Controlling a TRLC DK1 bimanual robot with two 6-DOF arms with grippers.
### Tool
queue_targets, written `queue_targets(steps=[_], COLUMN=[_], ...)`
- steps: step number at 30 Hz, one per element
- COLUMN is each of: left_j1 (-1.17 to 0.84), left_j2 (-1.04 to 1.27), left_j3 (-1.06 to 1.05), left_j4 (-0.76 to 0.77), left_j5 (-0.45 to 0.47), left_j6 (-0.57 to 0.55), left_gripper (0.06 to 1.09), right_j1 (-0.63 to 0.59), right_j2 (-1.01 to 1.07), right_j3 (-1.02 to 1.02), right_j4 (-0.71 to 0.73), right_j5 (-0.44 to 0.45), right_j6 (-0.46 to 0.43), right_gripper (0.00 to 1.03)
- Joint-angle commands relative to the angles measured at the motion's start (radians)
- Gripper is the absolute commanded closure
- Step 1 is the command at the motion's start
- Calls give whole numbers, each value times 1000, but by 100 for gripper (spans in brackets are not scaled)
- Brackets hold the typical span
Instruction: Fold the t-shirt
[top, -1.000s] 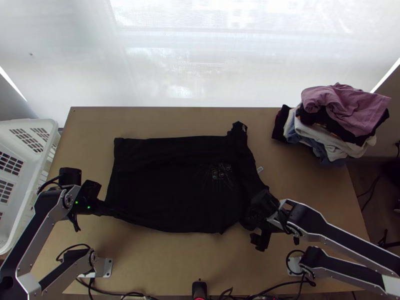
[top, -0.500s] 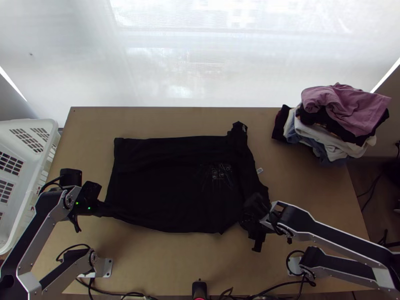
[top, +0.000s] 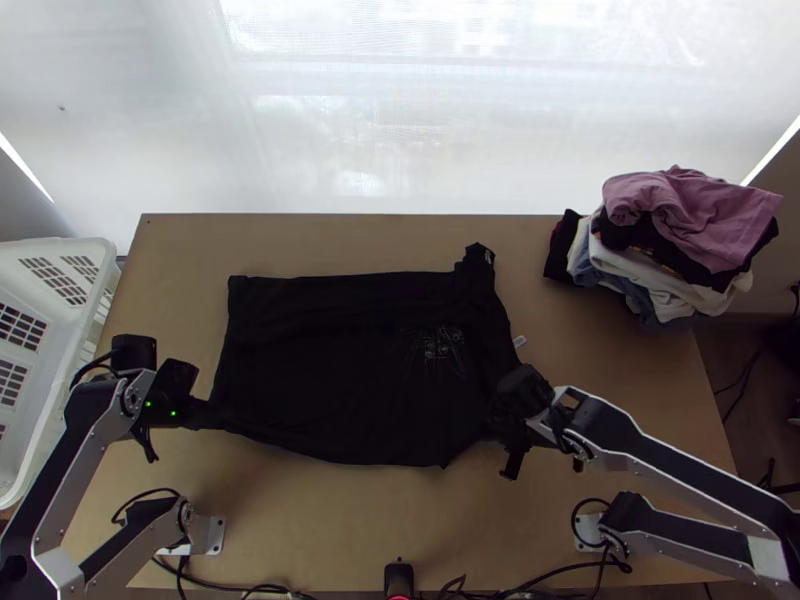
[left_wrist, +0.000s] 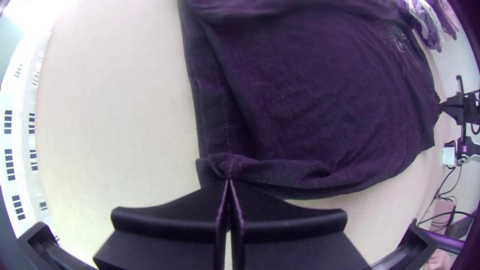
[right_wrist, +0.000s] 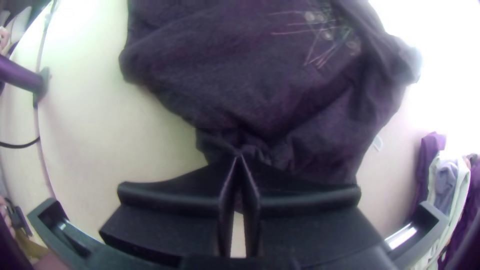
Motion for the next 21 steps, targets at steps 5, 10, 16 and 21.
queue_targets(steps=[5,10,16,21], left_j1=[40,60,67,66], left_j2=[-51,-31,34,114], left_j3=[44,84,142,217], left_j4=[-8,7,34,58], left_j5=[13,16,31,34], left_j6=[3,-4,-20,-42], left_gripper=[105,105,105,105], right_j1=[-148,-208,-284,-326], right_j2=[-40,-23,55,163], right_j3=[116,150,222,306], right_j4=[-13,7,47,91], right_j5=[3,3,3,3], right_j6=[-1,0,-3,-7], right_gripper=[100,100,100,100])
